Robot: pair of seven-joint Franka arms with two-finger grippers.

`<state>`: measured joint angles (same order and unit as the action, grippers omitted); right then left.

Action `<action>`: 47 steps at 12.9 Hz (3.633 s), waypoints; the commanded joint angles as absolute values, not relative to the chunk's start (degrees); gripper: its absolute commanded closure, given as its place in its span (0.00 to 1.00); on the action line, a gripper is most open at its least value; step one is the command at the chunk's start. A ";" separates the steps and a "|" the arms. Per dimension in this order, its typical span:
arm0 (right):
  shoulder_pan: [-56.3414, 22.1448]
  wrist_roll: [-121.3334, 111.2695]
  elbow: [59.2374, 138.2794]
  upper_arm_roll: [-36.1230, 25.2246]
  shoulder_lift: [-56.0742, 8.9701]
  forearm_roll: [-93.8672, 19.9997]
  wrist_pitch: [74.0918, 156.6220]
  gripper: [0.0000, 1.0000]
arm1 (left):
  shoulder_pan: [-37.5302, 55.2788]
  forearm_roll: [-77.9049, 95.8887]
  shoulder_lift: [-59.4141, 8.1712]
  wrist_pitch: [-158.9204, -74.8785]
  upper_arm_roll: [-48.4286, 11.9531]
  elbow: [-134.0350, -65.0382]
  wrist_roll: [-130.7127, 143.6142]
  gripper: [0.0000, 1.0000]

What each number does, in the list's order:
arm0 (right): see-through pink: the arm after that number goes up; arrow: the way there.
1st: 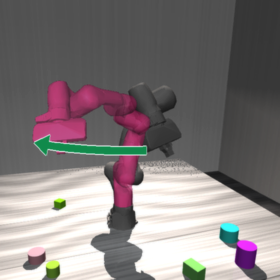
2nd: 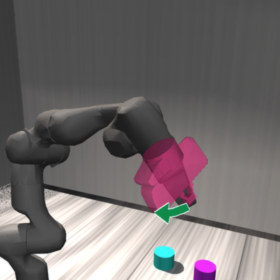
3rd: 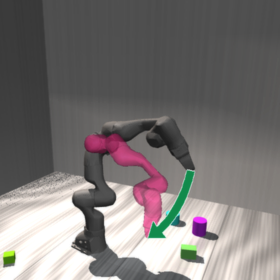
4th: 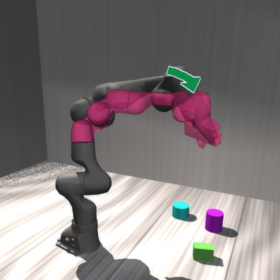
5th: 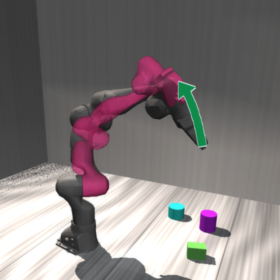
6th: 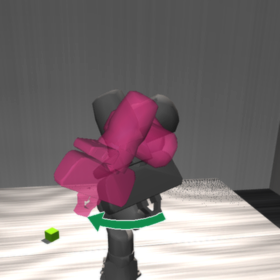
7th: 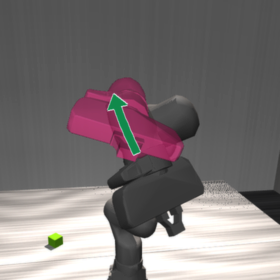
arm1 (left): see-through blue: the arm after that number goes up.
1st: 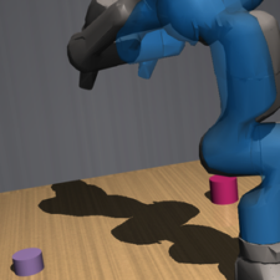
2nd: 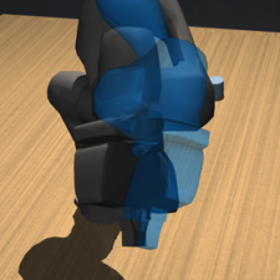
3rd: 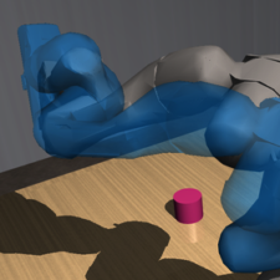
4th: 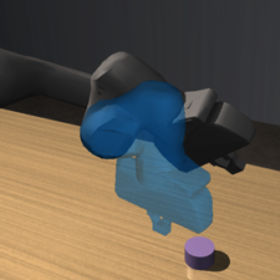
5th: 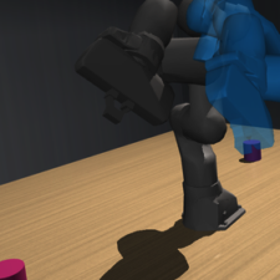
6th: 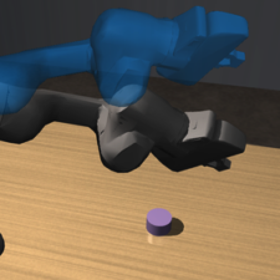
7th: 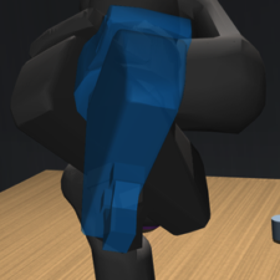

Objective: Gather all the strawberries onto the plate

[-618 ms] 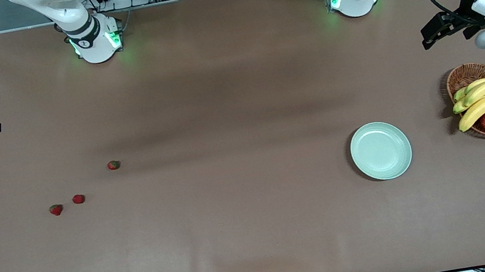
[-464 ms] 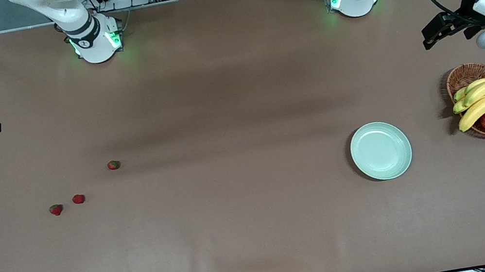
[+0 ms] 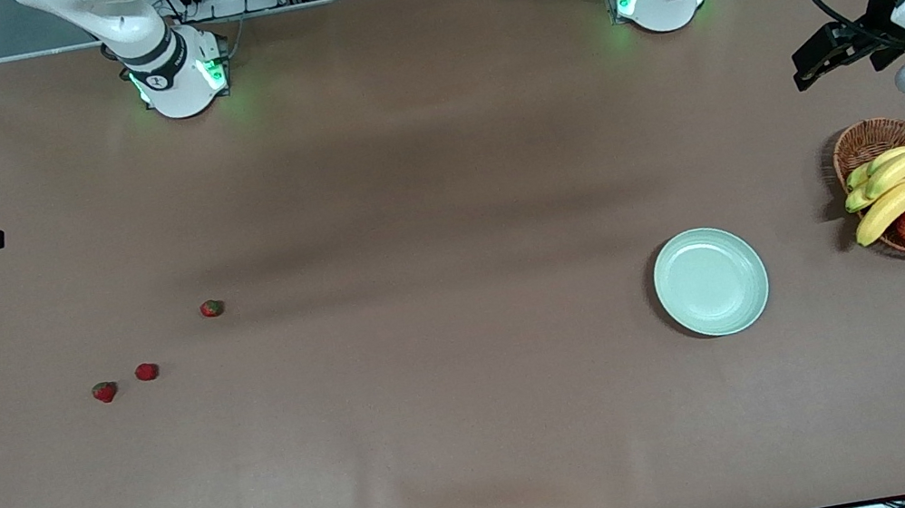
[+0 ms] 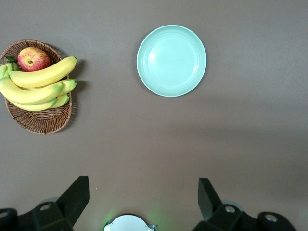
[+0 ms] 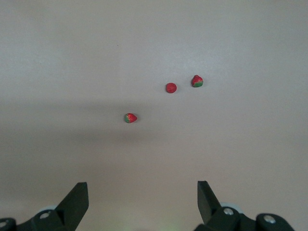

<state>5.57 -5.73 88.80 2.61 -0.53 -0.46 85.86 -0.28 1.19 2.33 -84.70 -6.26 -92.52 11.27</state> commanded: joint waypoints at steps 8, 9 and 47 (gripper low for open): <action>6.24 -5.45 97.71 3.52 -0.97 -0.09 94.46 0.00 | -0.62 0.80 0.44 -83.41 -5.98 -89.56 10.37 0.00; 5.81 -5.45 99.39 3.52 -1.92 0.00 96.31 0.00 | -0.44 0.53 0.35 -83.41 -5.98 -89.56 10.28 0.00; -0.79 -21.80 125.07 3.43 -24.70 1.67 141.24 0.34 | -0.26 0.53 0.35 -83.41 -6.42 -89.65 10.20 0.00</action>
<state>-0.99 -20.89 124.03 3.16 -25.03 0.96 139.65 -0.27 1.18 0.81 -84.27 -6.25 -90.61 11.25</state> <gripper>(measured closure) 0.079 0.000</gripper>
